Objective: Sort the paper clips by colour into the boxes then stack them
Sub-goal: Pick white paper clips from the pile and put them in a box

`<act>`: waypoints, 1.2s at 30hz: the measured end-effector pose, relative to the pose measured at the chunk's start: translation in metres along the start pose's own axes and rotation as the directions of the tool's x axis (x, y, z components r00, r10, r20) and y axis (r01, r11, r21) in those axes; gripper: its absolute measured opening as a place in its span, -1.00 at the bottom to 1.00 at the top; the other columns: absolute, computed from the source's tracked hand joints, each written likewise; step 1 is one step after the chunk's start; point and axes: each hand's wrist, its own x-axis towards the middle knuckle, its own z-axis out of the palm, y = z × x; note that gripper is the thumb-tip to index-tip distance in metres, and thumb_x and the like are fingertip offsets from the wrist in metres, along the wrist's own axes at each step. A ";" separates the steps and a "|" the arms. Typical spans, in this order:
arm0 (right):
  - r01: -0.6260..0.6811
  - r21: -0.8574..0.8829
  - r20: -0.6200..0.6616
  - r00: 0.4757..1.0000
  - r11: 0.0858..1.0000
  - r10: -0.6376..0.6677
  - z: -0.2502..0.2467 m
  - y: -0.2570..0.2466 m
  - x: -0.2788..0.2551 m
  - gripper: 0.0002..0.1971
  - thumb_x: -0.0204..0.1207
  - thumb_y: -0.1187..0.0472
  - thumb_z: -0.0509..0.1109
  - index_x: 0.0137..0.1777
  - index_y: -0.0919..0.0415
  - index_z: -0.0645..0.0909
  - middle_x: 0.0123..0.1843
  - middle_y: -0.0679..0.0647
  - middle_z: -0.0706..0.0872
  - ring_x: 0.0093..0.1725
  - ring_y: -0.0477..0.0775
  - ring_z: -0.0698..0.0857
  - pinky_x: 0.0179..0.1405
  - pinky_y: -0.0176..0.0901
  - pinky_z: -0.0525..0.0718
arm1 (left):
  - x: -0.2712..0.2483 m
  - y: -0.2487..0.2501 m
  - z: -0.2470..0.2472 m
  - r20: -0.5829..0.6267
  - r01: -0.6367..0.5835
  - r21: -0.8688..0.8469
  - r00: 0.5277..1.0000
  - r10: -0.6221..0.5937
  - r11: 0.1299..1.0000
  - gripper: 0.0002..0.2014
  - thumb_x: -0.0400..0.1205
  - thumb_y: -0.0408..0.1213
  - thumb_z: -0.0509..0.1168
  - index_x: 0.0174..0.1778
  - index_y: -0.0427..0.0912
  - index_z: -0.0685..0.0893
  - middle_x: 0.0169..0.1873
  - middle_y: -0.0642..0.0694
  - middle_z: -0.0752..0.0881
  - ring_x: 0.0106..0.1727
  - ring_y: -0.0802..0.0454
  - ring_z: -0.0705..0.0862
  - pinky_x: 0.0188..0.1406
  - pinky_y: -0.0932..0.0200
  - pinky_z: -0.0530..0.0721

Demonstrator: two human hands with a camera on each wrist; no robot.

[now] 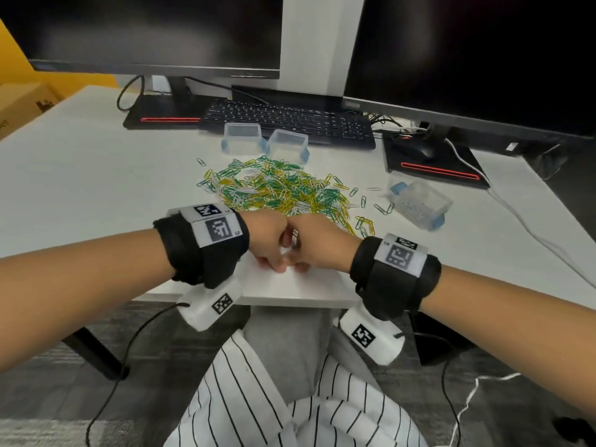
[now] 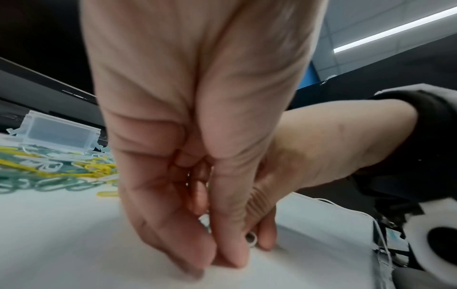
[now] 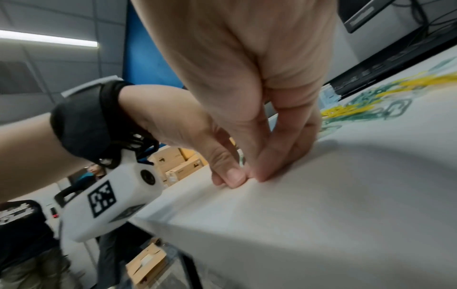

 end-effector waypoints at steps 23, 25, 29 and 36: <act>-0.392 -0.255 0.099 0.899 0.884 0.427 -0.087 0.077 -0.012 -0.46 0.31 -0.01 0.65 0.09 0.41 0.63 -0.16 0.09 0.85 -0.19 0.02 0.83 -0.16 -0.29 0.67 | 0.039 -0.091 -0.079 -0.228 0.441 0.109 0.883 -0.409 0.891 -0.31 0.31 -0.03 0.48 0.34 -0.10 0.42 0.13 -0.12 0.60 -0.01 -0.05 0.65 -0.07 0.04 0.72; -0.308 -0.221 0.059 0.943 0.925 0.328 -0.076 0.069 0.004 -0.63 0.32 -0.01 0.64 -0.11 0.27 0.65 -0.21 0.06 0.84 -0.36 -0.12 0.75 -0.32 -0.34 0.56 | 0.046 -0.071 -0.073 -0.228 0.380 0.169 0.913 -0.339 0.910 -0.34 0.37 0.04 0.48 0.31 -0.13 0.44 0.04 -0.14 0.61 -0.06 -0.06 0.63 -0.03 0.08 0.65; -0.241 -0.108 0.049 0.968 0.964 0.247 -0.071 0.055 0.043 -0.63 0.38 0.11 0.62 0.03 0.39 0.70 -0.16 0.15 0.85 -0.24 0.03 0.82 -0.18 -0.37 0.73 | 0.064 -0.046 -0.069 -0.147 0.274 0.004 0.951 -0.271 0.962 -0.44 0.40 -0.15 0.51 0.25 -0.23 0.48 -0.12 -0.09 0.70 -0.25 0.04 0.75 -0.26 0.15 0.77; -0.179 -0.173 -0.207 0.968 0.968 0.142 -0.108 0.044 0.077 -0.38 0.48 -0.13 0.48 0.45 0.17 0.51 0.31 0.09 0.63 0.06 0.00 0.63 -0.01 -0.20 0.51 | 0.071 -0.048 -0.100 -0.258 0.238 -0.140 0.928 -0.268 0.961 -0.40 0.52 -0.09 0.45 0.47 -0.04 0.44 0.36 -0.15 0.53 0.25 -0.13 0.59 0.25 -0.01 0.63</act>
